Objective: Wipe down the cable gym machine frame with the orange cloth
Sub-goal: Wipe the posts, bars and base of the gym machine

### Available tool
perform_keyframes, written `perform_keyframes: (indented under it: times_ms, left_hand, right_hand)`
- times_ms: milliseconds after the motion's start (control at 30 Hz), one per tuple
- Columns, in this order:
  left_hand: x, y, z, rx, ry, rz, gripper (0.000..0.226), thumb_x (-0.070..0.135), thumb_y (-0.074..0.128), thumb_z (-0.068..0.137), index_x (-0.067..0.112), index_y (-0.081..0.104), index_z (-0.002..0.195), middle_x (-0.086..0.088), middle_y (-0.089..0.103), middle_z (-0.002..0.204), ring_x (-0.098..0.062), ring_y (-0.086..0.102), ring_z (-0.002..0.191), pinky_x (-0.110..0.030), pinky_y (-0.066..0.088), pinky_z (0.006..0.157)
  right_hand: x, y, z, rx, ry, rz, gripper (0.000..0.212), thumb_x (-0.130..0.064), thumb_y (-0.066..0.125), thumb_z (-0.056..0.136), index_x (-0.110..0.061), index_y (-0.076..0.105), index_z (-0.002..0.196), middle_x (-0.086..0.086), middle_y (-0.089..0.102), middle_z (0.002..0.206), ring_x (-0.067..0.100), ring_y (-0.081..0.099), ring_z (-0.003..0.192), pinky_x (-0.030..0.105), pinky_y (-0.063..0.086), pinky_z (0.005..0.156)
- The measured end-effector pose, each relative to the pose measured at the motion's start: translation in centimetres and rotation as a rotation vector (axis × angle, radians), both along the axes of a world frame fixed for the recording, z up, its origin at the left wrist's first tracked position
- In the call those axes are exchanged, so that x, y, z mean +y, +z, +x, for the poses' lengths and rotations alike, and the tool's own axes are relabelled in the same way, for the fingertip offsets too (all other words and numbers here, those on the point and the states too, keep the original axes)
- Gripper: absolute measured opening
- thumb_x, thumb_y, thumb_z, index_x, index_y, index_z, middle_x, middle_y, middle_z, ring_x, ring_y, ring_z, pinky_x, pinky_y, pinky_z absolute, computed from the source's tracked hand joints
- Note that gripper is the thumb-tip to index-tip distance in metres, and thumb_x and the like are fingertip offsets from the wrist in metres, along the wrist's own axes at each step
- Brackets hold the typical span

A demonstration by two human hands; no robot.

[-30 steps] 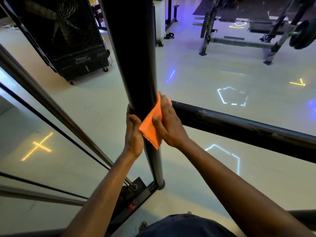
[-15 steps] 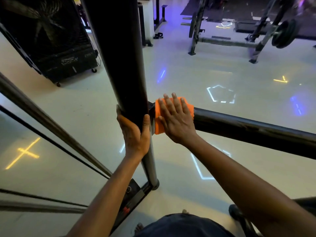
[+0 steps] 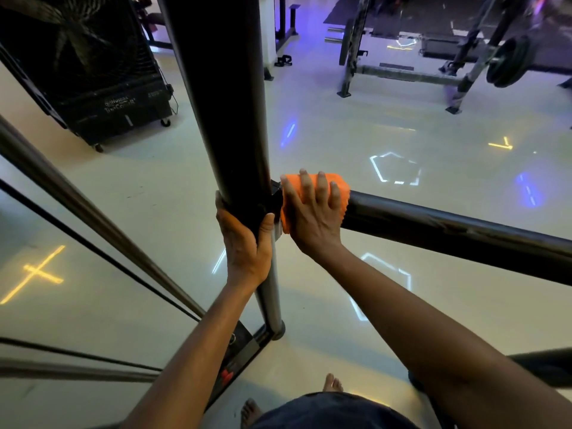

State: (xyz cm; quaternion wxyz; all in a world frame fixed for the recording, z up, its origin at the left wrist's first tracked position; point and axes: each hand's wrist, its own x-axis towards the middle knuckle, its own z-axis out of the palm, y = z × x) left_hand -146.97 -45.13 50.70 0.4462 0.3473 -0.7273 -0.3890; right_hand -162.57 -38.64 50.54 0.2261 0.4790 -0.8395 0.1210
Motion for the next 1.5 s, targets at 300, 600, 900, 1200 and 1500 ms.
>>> perform_keyframes:
  times_ms: [300,600,900,1200,1500]
  left_hand:
    - [0.6,-1.1,-0.3,-0.086,0.026,-0.165,0.100,0.035,0.066,0.107,0.018,-0.012,0.168,-0.026,0.012,0.172,-0.044,0.022,0.160,-0.063,0.034,0.123]
    - [0.4,-1.8,0.3,-0.417,0.205,-0.837,0.100,0.017,0.067,0.104,0.006,-0.008,0.169,-0.014,-0.016,0.178,-0.040,-0.008,0.164,-0.063,0.006,0.131]
    - [-1.3,-1.2,-0.2,-0.503,0.208,-1.047,0.079,0.028,0.058,0.109,0.014,0.012,0.172,-0.004,-0.013,0.179,-0.033,-0.020,0.163,-0.058,-0.003,0.132]
    - [0.1,-1.8,-0.7,-0.552,0.092,-0.995,0.071,0.032,0.051,0.111,0.013,0.017,0.171,-0.007,-0.003,0.180,-0.030,-0.019,0.164,-0.063,-0.011,0.128]
    - [3.2,-0.5,-4.7,-0.192,-0.471,-0.509,0.055,0.012,0.055,0.108,0.004,0.040,0.160,-0.012,0.042,0.161,-0.029,0.040,0.153,-0.055,0.033,0.126]
  right_hand:
    - [3.2,-1.3,-2.0,0.056,-0.044,-0.068,0.063,-0.037,0.051,0.106,-0.030,0.038,0.168,0.009,0.044,0.166,0.045,0.039,0.151,0.059,0.022,0.128]
    - [2.8,-2.0,-2.5,0.150,0.008,-0.079,0.065,-0.028,0.052,0.108,-0.031,0.033,0.170,0.006,0.039,0.171,0.042,0.038,0.155,0.058,0.023,0.129]
    - [-0.3,-1.6,0.3,0.025,-0.116,-0.100,0.072,-0.033,0.053,0.101,-0.027,0.033,0.169,0.007,0.036,0.171,0.044,0.035,0.155,0.060,0.018,0.129]
    - [4.2,-1.5,-1.1,0.019,-0.351,-0.210,0.057,-0.055,0.047,0.110,-0.028,0.050,0.160,0.007,0.049,0.160,0.045,0.040,0.150,0.064,0.021,0.126]
    - [12.3,-1.8,-4.6,0.065,-0.266,-0.130,0.074,-0.026,0.068,0.094,-0.026,0.045,0.164,0.009,0.040,0.169,0.044,0.031,0.158,0.063,0.018,0.129]
